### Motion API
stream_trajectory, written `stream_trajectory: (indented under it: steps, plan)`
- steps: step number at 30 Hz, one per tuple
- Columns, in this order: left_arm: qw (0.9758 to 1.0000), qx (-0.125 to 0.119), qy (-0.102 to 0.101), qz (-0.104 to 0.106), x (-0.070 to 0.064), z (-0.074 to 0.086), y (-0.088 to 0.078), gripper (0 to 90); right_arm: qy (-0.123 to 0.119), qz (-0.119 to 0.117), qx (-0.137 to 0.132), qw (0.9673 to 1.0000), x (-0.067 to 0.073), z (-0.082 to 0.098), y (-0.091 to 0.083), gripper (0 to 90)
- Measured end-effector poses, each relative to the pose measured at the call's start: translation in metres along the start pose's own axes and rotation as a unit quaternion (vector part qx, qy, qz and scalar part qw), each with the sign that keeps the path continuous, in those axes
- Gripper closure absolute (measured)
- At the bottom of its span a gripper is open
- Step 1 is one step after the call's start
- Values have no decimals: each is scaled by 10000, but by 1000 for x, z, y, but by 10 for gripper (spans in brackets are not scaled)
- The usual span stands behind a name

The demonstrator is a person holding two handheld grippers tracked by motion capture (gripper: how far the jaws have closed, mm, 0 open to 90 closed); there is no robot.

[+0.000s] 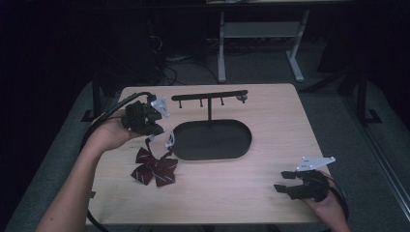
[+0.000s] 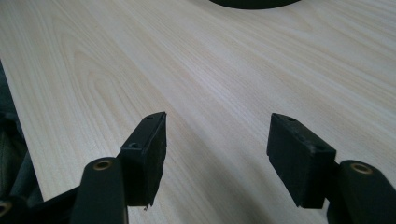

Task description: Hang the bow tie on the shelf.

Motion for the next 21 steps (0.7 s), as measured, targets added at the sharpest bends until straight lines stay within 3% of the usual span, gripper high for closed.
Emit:
stream_trajectory:
  steps: [8,21]
  plan:
    - [10000,25,31,32,11,-11,4,886,57,-15,2,10000,0,0,0,372]
    - [10000,53,-48,12,22,-14,3,885,-27,-46,-13,10000,0,-1,0,372]
Point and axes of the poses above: each handheld gripper's, and its own axes: y roughly forward along the jaws, z roughly out of its underside, x roughly to its left, the point moved 5 cm from there along y, roughly forward along the jaws, and after that the axes turned 6 degrees about y, right-handed, at the moved point
